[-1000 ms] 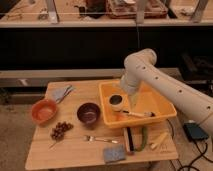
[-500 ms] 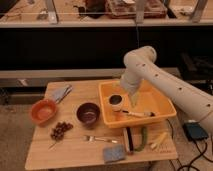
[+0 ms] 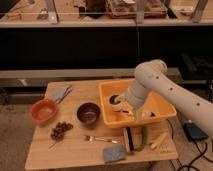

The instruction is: Wipe table surface with sponge

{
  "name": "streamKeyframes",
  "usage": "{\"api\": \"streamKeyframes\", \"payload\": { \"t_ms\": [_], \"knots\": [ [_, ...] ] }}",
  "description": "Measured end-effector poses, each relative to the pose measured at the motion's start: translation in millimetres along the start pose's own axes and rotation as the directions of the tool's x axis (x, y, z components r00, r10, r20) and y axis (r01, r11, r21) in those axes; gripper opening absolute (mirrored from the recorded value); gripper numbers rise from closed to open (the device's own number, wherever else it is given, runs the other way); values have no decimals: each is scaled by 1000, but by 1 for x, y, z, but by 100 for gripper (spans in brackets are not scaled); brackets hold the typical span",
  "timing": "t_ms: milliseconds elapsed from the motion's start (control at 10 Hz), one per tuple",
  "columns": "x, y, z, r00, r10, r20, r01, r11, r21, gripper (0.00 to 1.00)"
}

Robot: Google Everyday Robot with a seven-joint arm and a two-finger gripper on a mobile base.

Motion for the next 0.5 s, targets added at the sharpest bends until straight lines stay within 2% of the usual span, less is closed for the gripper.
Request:
{"api": "streamKeyframes", "payload": {
  "t_ms": [200,300,500],
  "knots": [
    [-29,33,1,1000,-4,-1,4,1000,0,80],
    [-42,44,6,1000,0,14,-1,1000,2,80],
    [-54,58,10,1000,10,28,-10,1000,6,80]
  ]
}}
